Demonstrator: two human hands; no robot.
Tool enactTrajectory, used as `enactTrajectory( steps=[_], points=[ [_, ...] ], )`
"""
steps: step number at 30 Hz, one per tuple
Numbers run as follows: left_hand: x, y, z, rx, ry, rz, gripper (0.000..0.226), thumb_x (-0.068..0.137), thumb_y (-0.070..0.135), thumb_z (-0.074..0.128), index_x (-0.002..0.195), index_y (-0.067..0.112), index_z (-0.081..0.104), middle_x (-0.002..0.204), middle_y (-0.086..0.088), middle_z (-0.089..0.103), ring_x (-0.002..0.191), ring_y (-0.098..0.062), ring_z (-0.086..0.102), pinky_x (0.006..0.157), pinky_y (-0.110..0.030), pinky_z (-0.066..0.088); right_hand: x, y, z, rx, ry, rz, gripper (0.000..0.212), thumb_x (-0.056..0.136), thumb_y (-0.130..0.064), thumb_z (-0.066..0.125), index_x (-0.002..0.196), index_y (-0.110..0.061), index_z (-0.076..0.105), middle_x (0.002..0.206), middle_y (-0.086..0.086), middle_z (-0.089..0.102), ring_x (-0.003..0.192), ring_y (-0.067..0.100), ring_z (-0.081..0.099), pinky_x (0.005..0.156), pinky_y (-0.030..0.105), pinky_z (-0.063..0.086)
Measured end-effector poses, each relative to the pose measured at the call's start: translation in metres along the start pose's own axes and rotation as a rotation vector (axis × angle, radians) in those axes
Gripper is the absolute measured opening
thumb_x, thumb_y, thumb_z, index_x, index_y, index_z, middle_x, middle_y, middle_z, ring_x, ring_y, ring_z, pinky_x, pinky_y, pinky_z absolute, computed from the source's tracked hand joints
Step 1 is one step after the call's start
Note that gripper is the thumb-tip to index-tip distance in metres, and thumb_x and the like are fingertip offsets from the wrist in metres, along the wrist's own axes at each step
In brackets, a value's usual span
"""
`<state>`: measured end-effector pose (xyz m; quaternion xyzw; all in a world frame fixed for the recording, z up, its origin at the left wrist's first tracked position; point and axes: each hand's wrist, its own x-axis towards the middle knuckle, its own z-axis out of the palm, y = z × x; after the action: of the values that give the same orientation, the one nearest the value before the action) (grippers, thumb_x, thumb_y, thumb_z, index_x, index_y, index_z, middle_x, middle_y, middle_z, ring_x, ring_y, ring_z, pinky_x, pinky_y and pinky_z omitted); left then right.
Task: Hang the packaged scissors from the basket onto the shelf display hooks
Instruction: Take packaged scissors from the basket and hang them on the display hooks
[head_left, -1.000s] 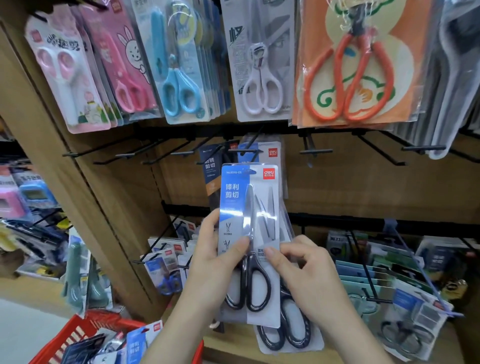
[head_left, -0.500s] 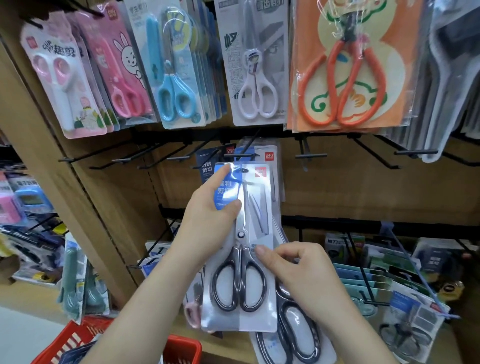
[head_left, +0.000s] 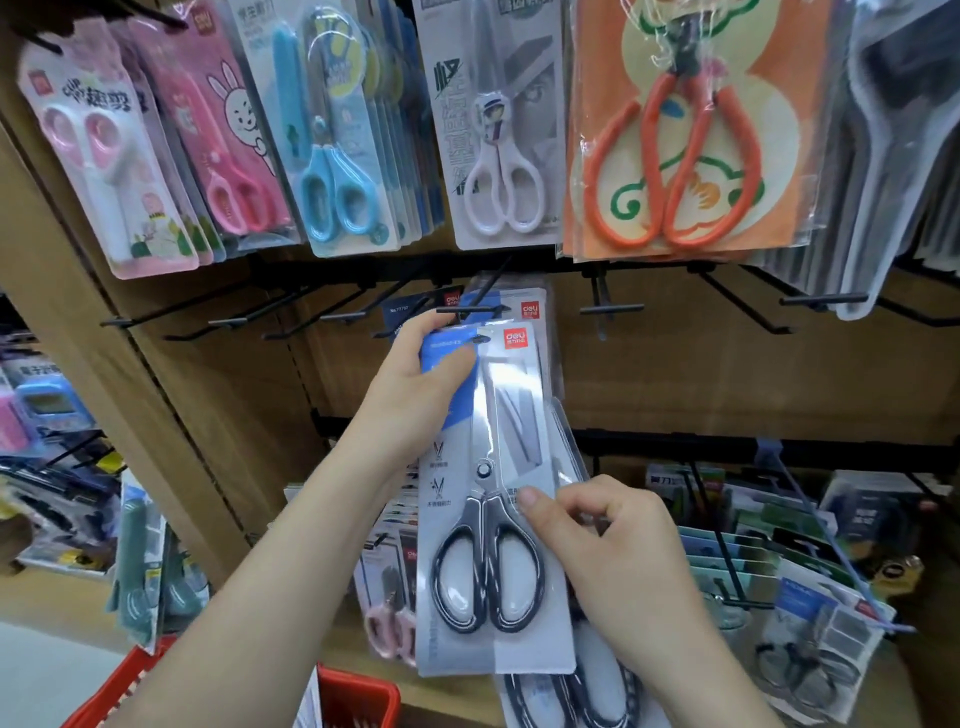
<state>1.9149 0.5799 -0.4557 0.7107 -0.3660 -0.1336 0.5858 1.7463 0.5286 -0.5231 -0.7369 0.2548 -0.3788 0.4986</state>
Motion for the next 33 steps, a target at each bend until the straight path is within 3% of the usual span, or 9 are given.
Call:
enactTrajectory(
  steps=[3,6,11,17,21,24,26,29,33],
  points=[
    [0.015,0.005,0.002,-0.019,0.052,-0.027,0.009,0.097,0.041,0.058,0.092,0.034,0.059,0.086,0.009,0.063,0.067,-0.002,0.056,0.062,-0.014,0.043,0.0,0.003,0.002,-0.052,-0.002,-0.004,0.045,0.085,-0.042,0.068,0.056,-0.012,0.052,0.06,-0.007,0.044,0.059,0.007,0.041,0.06,0.027,0.03],
    [0.026,0.009,0.001,-0.182,0.033,-0.146,0.021,0.089,0.035,0.071,0.075,0.021,0.065,0.087,-0.012,0.069,0.074,-0.023,0.063,0.077,-0.039,0.057,0.001,0.007,0.003,-0.082,-0.024,0.027,0.041,0.086,-0.044,0.067,0.053,-0.02,0.059,0.065,-0.005,0.045,0.059,0.004,0.044,0.061,0.025,0.032],
    [0.031,0.009,-0.005,-0.333,-0.043,-0.19,0.009,0.087,0.009,0.07,0.079,0.01,0.067,0.07,-0.008,0.072,0.057,-0.019,0.069,0.056,-0.029,0.06,0.005,0.007,0.007,0.009,-0.064,0.069,0.041,0.087,-0.037,0.069,0.059,-0.011,0.055,0.065,-0.007,0.044,0.057,0.004,0.041,0.06,0.021,0.03],
    [0.034,0.012,-0.004,-0.29,0.001,-0.149,0.009,0.091,0.003,0.065,0.086,0.01,0.069,0.075,-0.008,0.075,0.066,-0.022,0.073,0.062,-0.032,0.062,0.008,0.008,0.008,0.1,-0.169,0.052,0.056,0.09,-0.033,0.067,0.06,0.003,0.037,0.068,0.019,0.031,0.062,0.013,0.031,0.06,0.03,0.024],
    [0.039,0.003,0.002,-0.215,0.0,-0.072,0.024,0.099,0.006,0.055,0.088,0.017,0.072,0.078,-0.003,0.077,0.075,-0.018,0.074,0.071,-0.032,0.062,0.002,0.022,0.008,0.07,-0.231,0.056,0.061,0.079,-0.053,0.064,0.056,0.001,0.049,0.059,0.008,0.032,0.057,0.008,0.032,0.054,0.019,0.026],
    [0.047,-0.006,0.014,-0.145,0.077,0.043,0.018,0.098,0.003,0.055,0.103,0.01,0.071,0.086,0.004,0.072,0.075,-0.004,0.071,0.073,-0.018,0.058,0.003,0.036,0.008,0.059,-0.197,0.108,0.056,0.077,-0.054,0.067,0.073,0.002,0.068,0.064,0.015,0.051,0.062,0.006,0.046,0.063,0.019,0.037],
    [0.056,-0.012,0.021,-0.154,0.144,0.106,0.019,0.096,0.003,0.059,0.114,0.006,0.065,0.088,0.006,0.069,0.076,0.0,0.068,0.073,-0.013,0.055,0.009,0.043,0.004,0.027,-0.099,0.174,0.032,0.079,-0.046,0.073,0.068,-0.017,0.076,0.065,-0.004,0.064,0.066,0.003,0.057,0.071,0.021,0.045],
    [0.058,-0.023,0.022,-0.17,0.183,0.016,0.026,0.096,0.015,0.064,0.121,0.013,0.058,0.094,0.004,0.072,0.084,-0.008,0.07,0.082,-0.028,0.057,0.02,0.05,-0.001,-0.133,0.0,0.186,0.023,0.083,-0.039,0.074,0.061,-0.038,0.072,0.083,-0.01,0.066,0.081,0.002,0.061,0.073,0.024,0.043],
    [0.02,-0.053,0.021,-0.115,0.021,-0.056,0.074,0.089,0.002,0.067,0.144,0.033,0.03,0.105,0.002,0.068,0.091,-0.016,0.071,0.089,-0.044,0.058,0.031,0.055,-0.002,-0.143,0.046,0.19,0.014,0.082,-0.041,0.076,0.068,-0.037,0.073,0.087,-0.009,0.064,0.082,0.004,0.061,0.07,0.02,0.041]
  ],
)
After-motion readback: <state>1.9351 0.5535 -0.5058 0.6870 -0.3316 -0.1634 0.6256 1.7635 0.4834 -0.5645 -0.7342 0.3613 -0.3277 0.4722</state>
